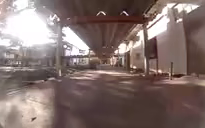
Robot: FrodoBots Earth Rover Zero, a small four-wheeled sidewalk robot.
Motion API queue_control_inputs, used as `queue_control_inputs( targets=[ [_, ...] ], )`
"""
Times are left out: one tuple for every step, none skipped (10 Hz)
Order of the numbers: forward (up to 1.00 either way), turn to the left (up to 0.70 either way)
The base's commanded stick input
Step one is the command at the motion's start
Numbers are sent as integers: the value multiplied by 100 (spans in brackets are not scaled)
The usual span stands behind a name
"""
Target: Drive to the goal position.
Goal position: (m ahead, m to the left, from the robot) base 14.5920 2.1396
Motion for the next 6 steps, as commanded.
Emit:
queue_control_inputs(
  targets=[
    [70,0],
    [70,0],
    [70,0],
    [70,0],
    [70,0],
    [70,0]
  ],
)
